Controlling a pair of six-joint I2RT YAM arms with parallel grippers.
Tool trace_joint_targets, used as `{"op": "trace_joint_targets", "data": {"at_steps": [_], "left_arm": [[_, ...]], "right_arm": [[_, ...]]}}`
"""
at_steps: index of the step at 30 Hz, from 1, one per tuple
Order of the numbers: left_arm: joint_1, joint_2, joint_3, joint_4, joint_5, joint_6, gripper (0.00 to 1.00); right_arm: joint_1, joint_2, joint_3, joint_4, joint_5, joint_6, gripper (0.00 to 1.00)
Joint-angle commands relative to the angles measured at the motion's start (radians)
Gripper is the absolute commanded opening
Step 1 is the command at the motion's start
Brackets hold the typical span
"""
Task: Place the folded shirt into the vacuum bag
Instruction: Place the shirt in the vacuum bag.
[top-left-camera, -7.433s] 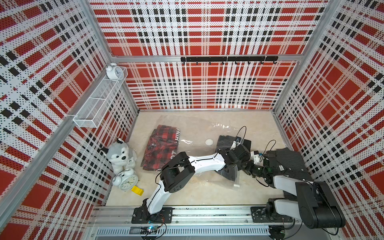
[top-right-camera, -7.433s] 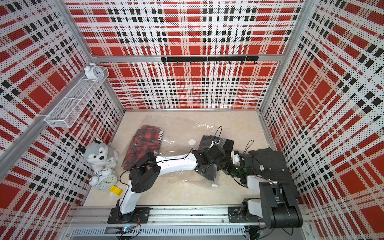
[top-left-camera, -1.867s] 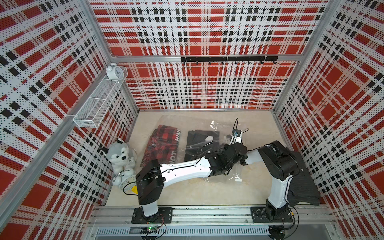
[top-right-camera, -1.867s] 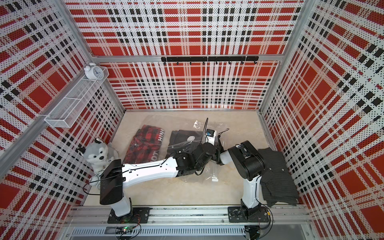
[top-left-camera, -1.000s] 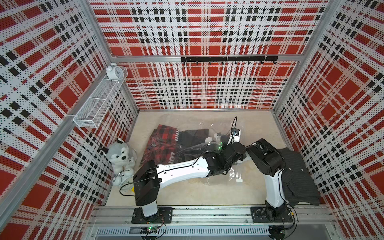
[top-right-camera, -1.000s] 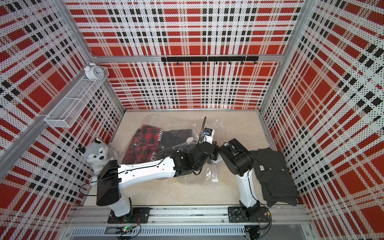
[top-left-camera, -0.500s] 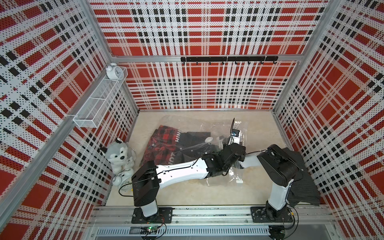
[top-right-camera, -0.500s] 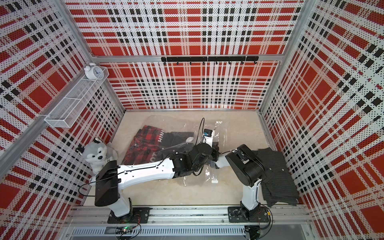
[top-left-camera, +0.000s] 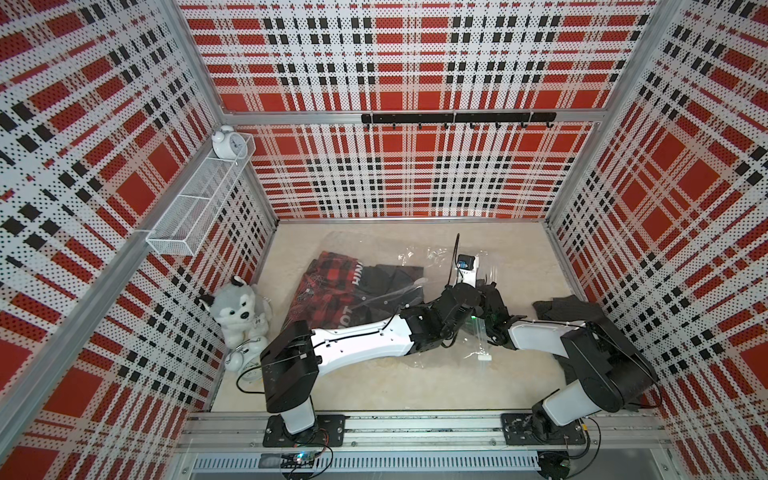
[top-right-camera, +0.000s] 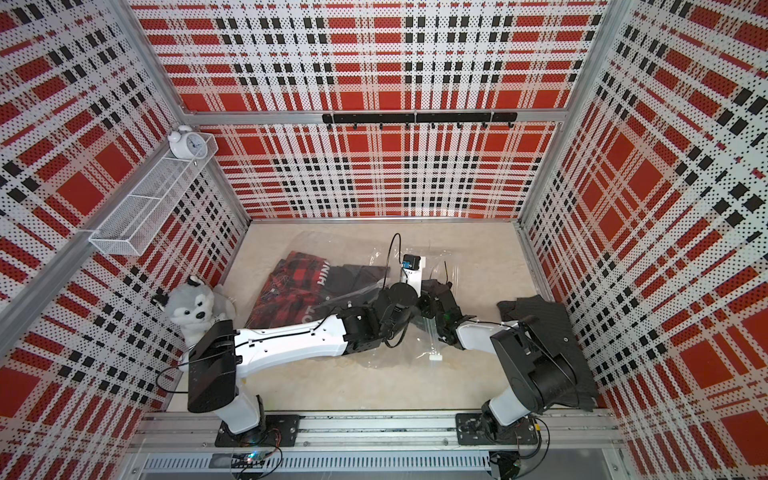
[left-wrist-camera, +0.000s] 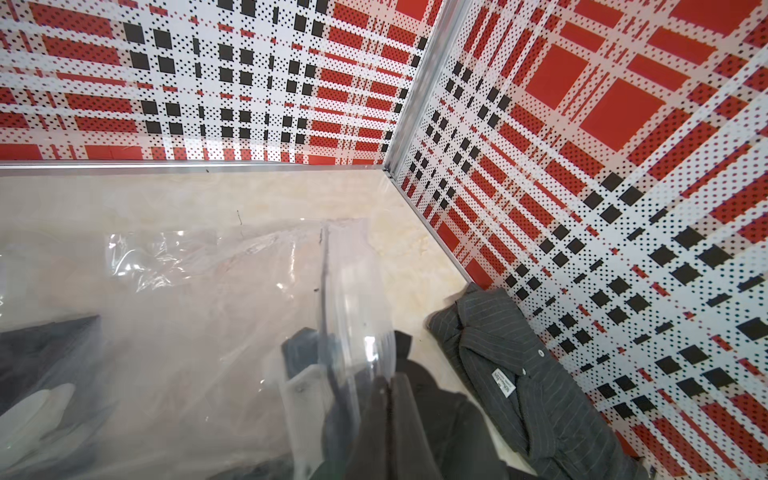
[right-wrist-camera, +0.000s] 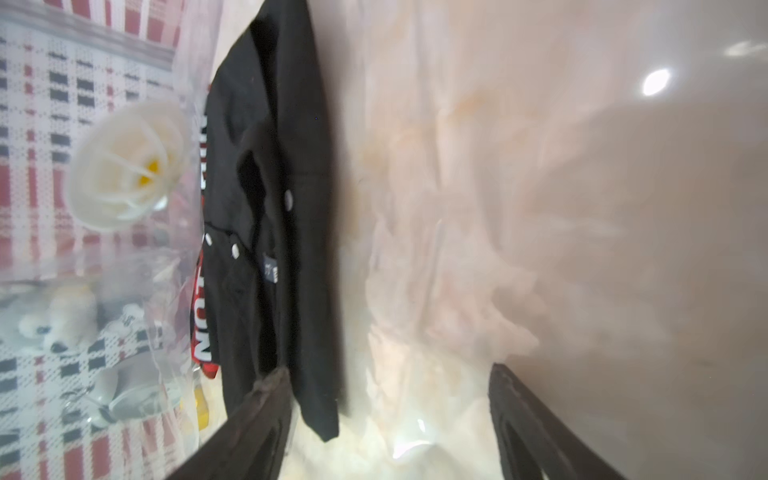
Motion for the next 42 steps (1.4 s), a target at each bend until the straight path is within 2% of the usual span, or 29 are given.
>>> {"op": "trace_joint_targets", "data": {"at_steps": [1, 4, 12, 17, 20, 25, 32, 37, 42], "left_arm": [[0.017, 0.018, -0.027, -0.016, 0.004, -0.006, 0.0], [0.032, 0.025, -0.055, 0.01, 0.009, -0.006, 0.0], [0.109, 0.074, -0.125, 0.122, 0.037, 0.023, 0.0], [0.188, 0.116, -0.15, 0.179, 0.049, 0.065, 0.0], [0.243, 0.129, -0.149, 0.192, 0.069, 0.074, 0.0], [0.28, 0.128, -0.149, 0.207, 0.102, 0.083, 0.0], [0.268, 0.162, -0.12, 0.208, 0.146, 0.082, 0.0], [0.228, 0.183, -0.092, 0.208, 0.173, 0.069, 0.0], [0.158, 0.212, -0.039, 0.193, 0.201, 0.061, 0.0]], "right_arm": [[-0.043, -0.025, -0.015, -0.039, 0.035, -0.053, 0.75], [-0.069, -0.012, -0.01, -0.055, 0.076, -0.079, 0.72], [-0.112, 0.227, 0.105, 0.068, 0.0, -0.054, 0.68], [-0.112, 0.373, 0.265, 0.085, -0.049, -0.047, 0.67], [-0.113, 0.393, 0.369, 0.028, -0.071, -0.072, 0.67], [-0.113, 0.226, 0.393, -0.212, 0.06, -0.188, 0.72], [-0.154, -0.133, 0.236, -0.483, 0.201, -0.287, 0.8], [-0.254, -0.412, 0.136, -0.612, 0.198, -0.303, 0.86], [-0.4, -0.555, 0.153, -0.767, 0.282, -0.361, 0.87]]}}
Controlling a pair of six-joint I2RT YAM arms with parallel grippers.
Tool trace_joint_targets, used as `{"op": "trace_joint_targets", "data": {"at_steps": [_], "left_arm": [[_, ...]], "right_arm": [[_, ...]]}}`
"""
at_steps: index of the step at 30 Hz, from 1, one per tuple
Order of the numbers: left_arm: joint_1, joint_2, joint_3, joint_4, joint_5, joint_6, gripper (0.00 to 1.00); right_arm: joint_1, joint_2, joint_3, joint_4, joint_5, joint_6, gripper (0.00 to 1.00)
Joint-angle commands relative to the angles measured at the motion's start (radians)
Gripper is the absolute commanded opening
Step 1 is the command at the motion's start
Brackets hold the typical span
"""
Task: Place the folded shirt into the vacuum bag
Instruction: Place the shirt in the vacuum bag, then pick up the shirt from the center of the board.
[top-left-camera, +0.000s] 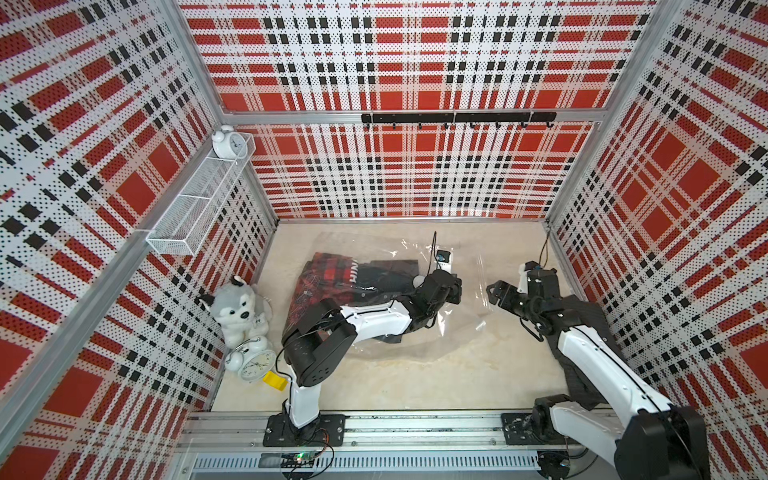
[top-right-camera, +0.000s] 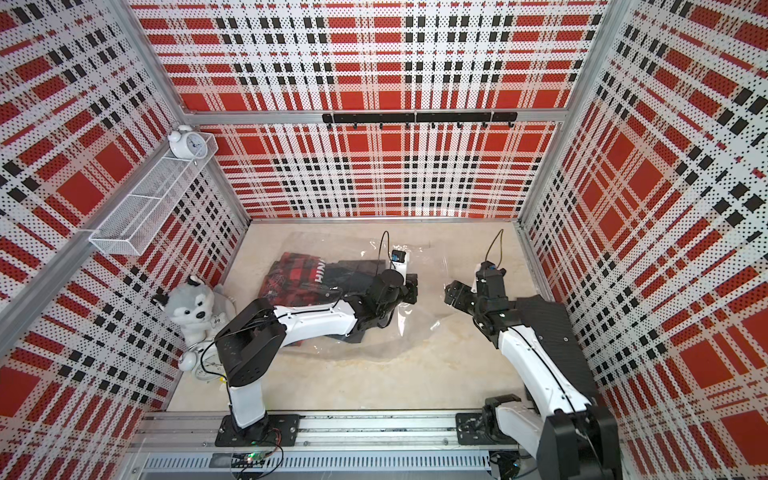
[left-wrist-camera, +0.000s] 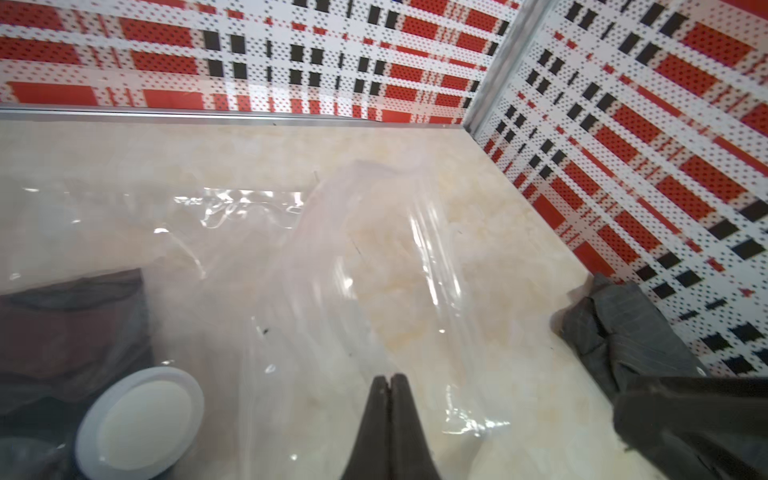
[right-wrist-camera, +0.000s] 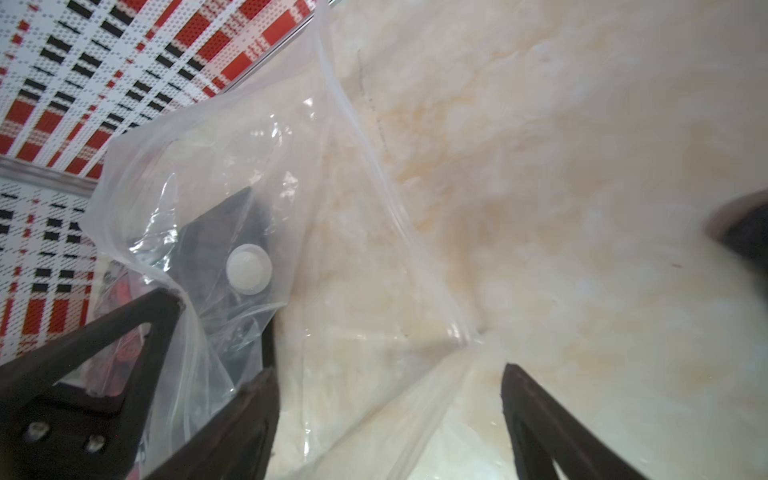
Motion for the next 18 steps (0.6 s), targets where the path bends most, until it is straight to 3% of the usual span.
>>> {"op": "trace_joint_targets", "data": {"at_steps": [1, 7, 18], "left_arm": [[-0.054, 0.026, 0.054, -0.007, 0.041, -0.002, 0.0], [-0.104, 0.094, 0.131, -0.045, 0.091, -0.009, 0.0], [-0.067, 0.123, 0.104, 0.011, 0.221, -0.041, 0.0]], "right_arm": [[-0.1, -0.057, 0.015, -0.156, 0.078, -0.069, 0.87], [-0.328, -0.014, 0.031, -0.188, 0.039, -0.132, 0.85], [-0.398, 0.216, 0.051, -0.101, 0.177, -0.088, 0.86]]}}
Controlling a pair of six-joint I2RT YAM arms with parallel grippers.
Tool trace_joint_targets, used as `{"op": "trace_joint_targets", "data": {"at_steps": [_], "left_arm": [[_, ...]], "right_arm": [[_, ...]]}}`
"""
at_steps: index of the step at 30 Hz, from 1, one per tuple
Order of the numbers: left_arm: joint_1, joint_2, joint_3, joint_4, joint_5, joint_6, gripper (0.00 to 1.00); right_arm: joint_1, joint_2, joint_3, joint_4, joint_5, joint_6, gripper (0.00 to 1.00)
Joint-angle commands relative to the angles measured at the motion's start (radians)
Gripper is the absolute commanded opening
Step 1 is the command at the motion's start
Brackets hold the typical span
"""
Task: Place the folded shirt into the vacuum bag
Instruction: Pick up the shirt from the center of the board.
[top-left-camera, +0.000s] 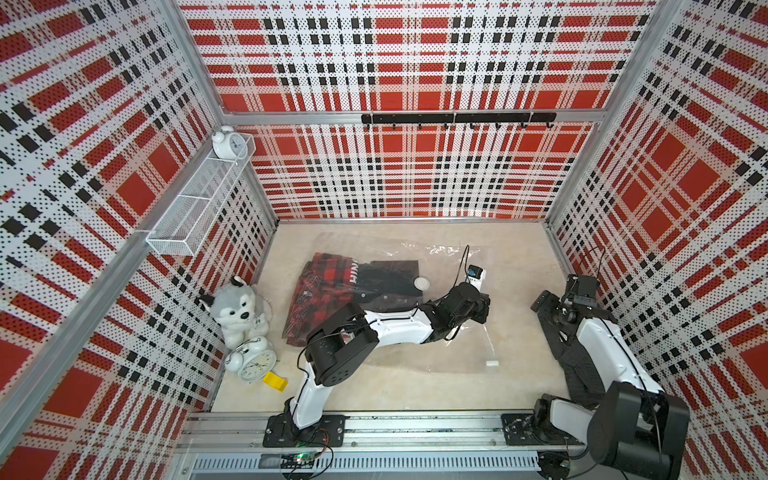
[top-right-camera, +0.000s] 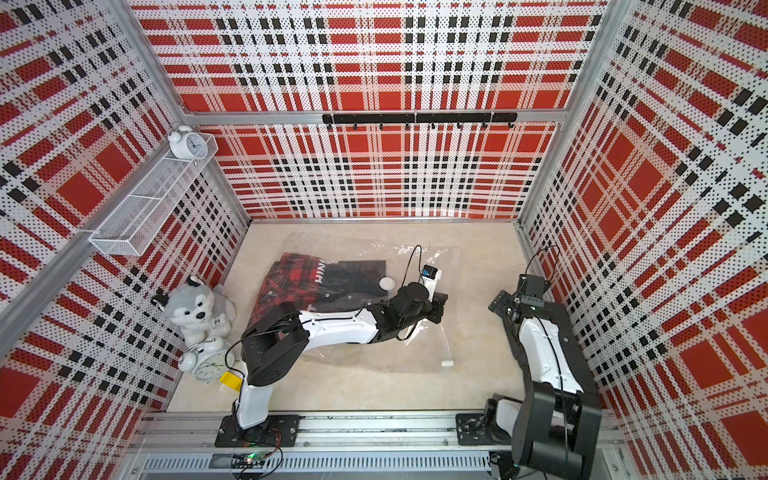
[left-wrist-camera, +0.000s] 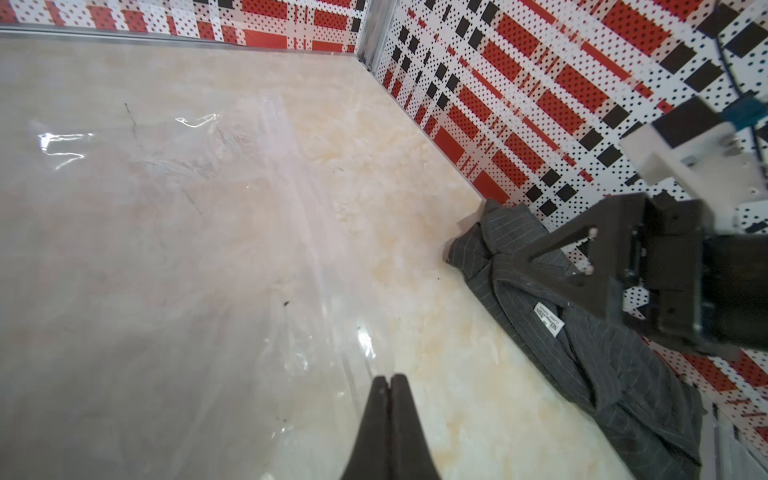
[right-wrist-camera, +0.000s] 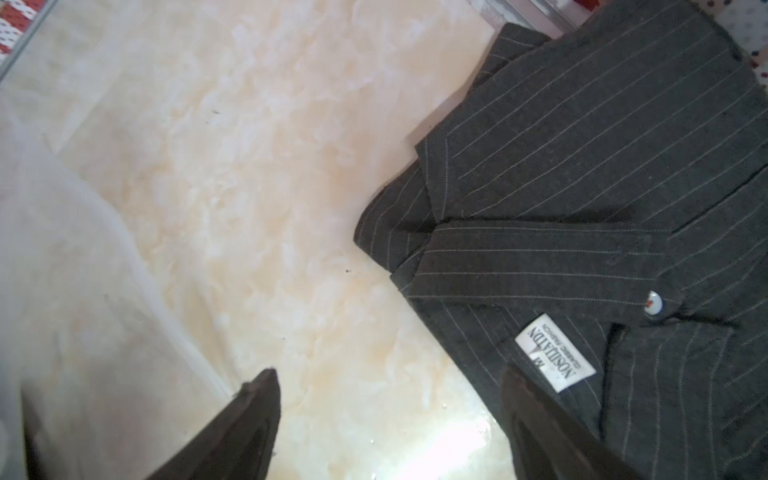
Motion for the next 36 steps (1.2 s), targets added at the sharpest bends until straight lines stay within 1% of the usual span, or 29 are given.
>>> {"op": "trace_joint_targets", "data": {"at_steps": [1, 4, 5, 7, 9, 11, 14, 17, 20, 22, 24, 27, 30, 32, 34, 36], "left_arm": [[0.023, 0.001, -0.019, 0.037, 0.061, -0.013, 0.0], [0.032, -0.004, -0.035, 0.052, 0.085, -0.012, 0.0], [0.035, -0.009, -0.042, 0.056, 0.09, -0.011, 0.0], [0.043, -0.022, -0.061, 0.067, 0.098, -0.011, 0.0], [0.051, -0.04, -0.083, 0.08, 0.106, -0.012, 0.0], [0.056, -0.055, -0.099, 0.089, 0.108, -0.012, 0.0], [0.058, -0.065, -0.112, 0.094, 0.106, -0.009, 0.0], [0.055, -0.067, -0.113, 0.103, 0.108, -0.015, 0.0], [0.051, -0.064, -0.112, 0.111, 0.097, -0.02, 0.0], [0.05, -0.06, -0.11, 0.112, 0.09, -0.024, 0.0], [0.05, -0.057, -0.108, 0.112, 0.079, -0.029, 0.0], [0.053, -0.046, -0.101, 0.115, 0.062, -0.03, 0.0], [0.058, -0.016, -0.068, 0.115, 0.056, -0.026, 0.0], [0.066, 0.006, -0.049, 0.113, 0.056, -0.024, 0.0], [0.074, 0.026, -0.034, 0.114, 0.065, -0.029, 0.0], [0.079, 0.037, -0.02, 0.114, 0.075, -0.033, 0.0]], "right_arm": [[-0.014, 0.062, 0.014, 0.054, 0.048, 0.019, 0.86], [-0.014, 0.145, -0.009, 0.112, 0.011, 0.032, 0.86], [-0.015, 0.181, -0.018, 0.133, -0.014, 0.032, 0.85], [-0.014, 0.253, -0.028, 0.172, -0.083, 0.075, 0.8], [-0.008, 0.318, -0.04, 0.227, -0.184, 0.095, 0.74], [0.027, 0.351, -0.04, 0.256, -0.22, 0.122, 0.73], [0.105, 0.373, -0.019, 0.293, -0.222, 0.172, 0.73], [0.159, 0.415, 0.022, 0.336, -0.254, 0.237, 0.73], [0.209, 0.445, 0.065, 0.363, -0.251, 0.297, 0.73], [0.228, 0.431, 0.077, 0.364, -0.228, 0.321, 0.73], [0.23, 0.385, 0.075, 0.35, -0.198, 0.325, 0.73], [0.231, 0.305, 0.091, 0.29, -0.149, 0.262, 0.75], [0.231, 0.261, 0.136, 0.206, -0.105, 0.153, 0.75], [0.231, 0.271, 0.178, 0.14, -0.055, 0.067, 0.74], [0.233, 0.307, 0.225, 0.084, -0.032, -0.027, 0.72], [0.254, 0.339, 0.253, 0.054, 0.013, -0.094, 0.72]]}}
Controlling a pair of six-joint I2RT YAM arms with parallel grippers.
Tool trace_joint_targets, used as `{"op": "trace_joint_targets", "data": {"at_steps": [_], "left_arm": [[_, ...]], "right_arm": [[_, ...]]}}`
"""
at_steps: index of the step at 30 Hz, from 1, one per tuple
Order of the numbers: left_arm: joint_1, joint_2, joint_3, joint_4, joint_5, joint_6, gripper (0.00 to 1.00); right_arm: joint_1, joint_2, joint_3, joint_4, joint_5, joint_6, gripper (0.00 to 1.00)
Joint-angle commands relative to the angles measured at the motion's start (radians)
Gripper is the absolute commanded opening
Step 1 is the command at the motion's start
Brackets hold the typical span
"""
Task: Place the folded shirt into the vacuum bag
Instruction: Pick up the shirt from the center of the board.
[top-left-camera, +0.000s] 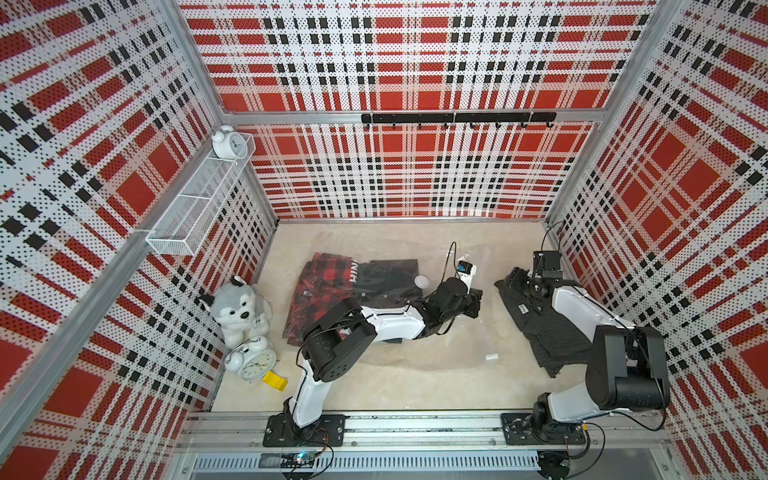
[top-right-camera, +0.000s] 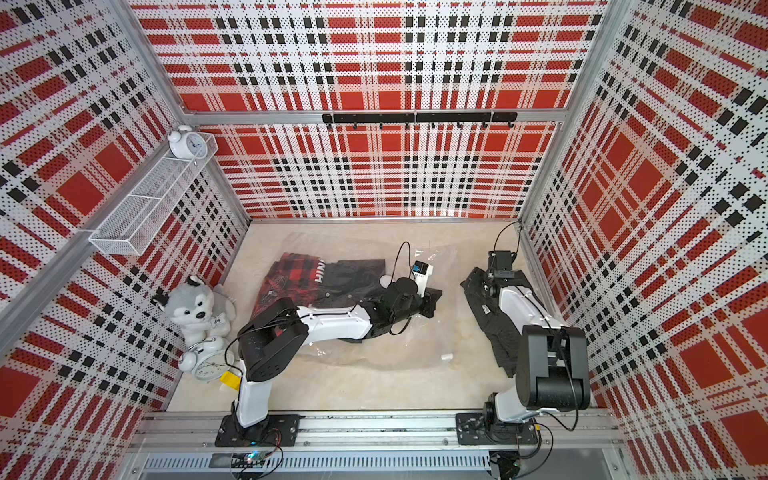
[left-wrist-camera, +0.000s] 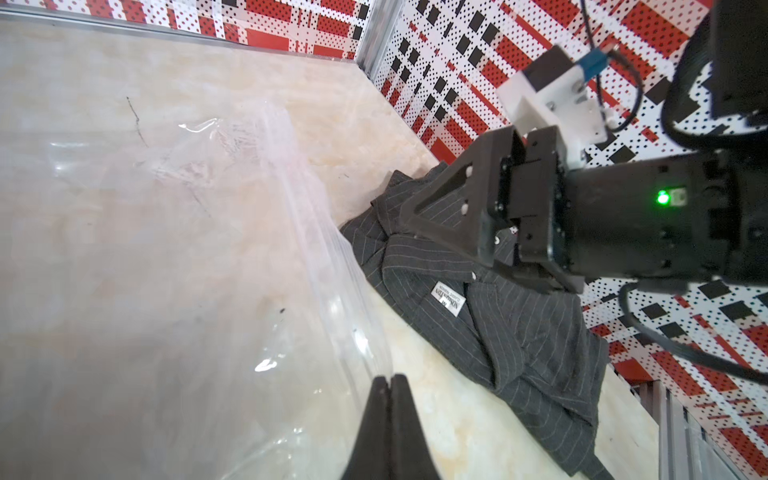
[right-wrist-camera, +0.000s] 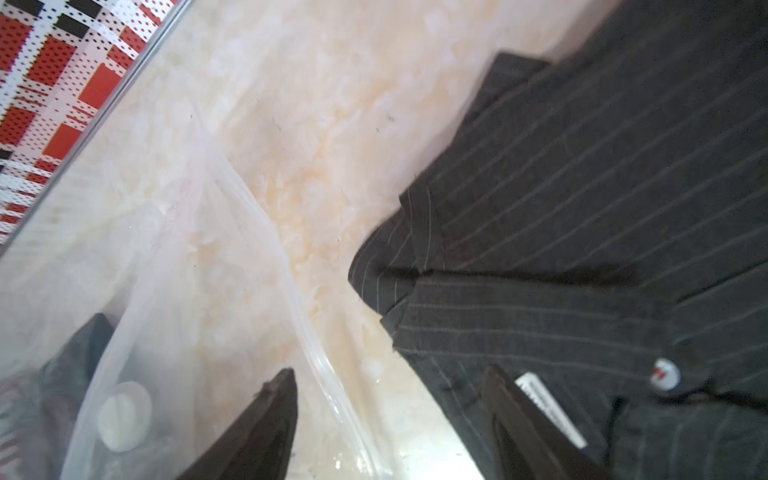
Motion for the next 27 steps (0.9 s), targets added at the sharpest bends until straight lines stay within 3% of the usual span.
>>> {"op": "trace_joint_targets", "data": {"at_steps": [1, 10, 20, 23, 27], "left_arm": [[0.017, 0.037, 0.039, 0.015, -0.001, -0.006, 0.0], [0.013, 0.066, 0.067, 0.0, 0.004, -0.001, 0.0], [-0.001, 0.081, 0.088, -0.029, -0.01, 0.002, 0.0], [0.0, 0.079, 0.089, -0.035, -0.016, 0.002, 0.0], [0.0, 0.078, 0.09, -0.037, -0.021, 0.002, 0.0]], "right_arm": [[0.032, 0.057, 0.048, -0.121, 0.118, -0.182, 0.72], [0.116, 0.251, 0.182, -0.169, 0.216, -0.331, 0.7], [0.13, 0.399, 0.253, -0.195, 0.278, -0.356, 0.69], [0.13, 0.421, 0.254, -0.201, 0.235, -0.336, 0.59], [0.118, 0.413, 0.222, -0.178, 0.167, -0.302, 0.3]]}}
